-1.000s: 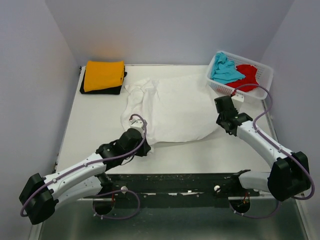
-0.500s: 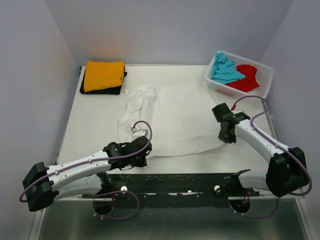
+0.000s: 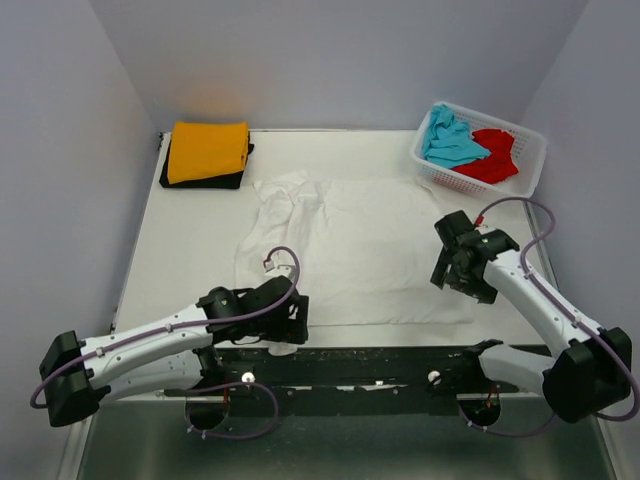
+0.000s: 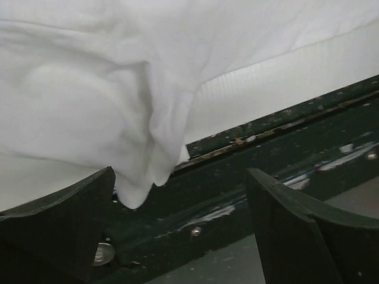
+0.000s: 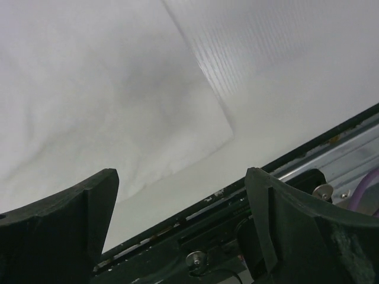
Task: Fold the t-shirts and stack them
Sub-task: Flatten out the tshirt
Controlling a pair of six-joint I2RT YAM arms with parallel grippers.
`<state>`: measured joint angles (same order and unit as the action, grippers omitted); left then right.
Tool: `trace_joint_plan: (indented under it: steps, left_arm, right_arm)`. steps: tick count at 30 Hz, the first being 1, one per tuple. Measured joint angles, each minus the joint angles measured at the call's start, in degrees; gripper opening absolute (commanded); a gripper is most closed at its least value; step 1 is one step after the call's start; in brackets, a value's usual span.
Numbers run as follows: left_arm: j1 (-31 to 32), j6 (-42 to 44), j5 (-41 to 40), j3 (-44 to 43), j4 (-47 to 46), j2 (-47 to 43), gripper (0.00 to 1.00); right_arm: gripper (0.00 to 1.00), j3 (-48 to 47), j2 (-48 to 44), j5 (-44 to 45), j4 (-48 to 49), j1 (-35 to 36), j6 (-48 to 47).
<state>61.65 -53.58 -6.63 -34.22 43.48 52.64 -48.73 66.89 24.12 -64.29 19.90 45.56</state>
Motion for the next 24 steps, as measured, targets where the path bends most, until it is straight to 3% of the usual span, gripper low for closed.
trace_joint_plan:
  steps: [5, 9, 12, 15, 19, 24]
  left_arm:
    - [0.09, 2.86, 2.84, -0.13, -1.4, -7.76, 0.99]
    - [0.24, 4.02, 2.03, -0.26, -3.3, -14.47, 0.99]
    - [-1.42, 3.48, -0.02, -0.26, -4.39, -15.45, 0.99]
    - [-7.72, 3.41, 0.0, 0.52, -7.8, -13.4, 0.99]
    - [-18.82, 2.51, 3.98, 4.44, -16.22, -8.7, 0.99]
    - [-21.55, 0.22, 10.29, 9.73, -19.96, -5.16, 0.99]
  right_arm:
    - [1.0, -3.48, -6.19, -0.04, 3.13, 0.0, -3.19]
    - [1.0, -3.41, -13.18, -1.2, 12.0, 0.0, -6.19]
    - [1.0, -1.27, -15.15, -6.99, 21.03, -0.11, -8.79]
    - [1.0, 1.03, -11.15, -16.85, 29.99, -0.11, -10.62]
    - [1.0, 3.3, 0.81, -28.02, 39.69, -0.11, -10.86]
    - [1.0, 7.87, 7.26, -28.96, 42.97, -0.04, -9.38]
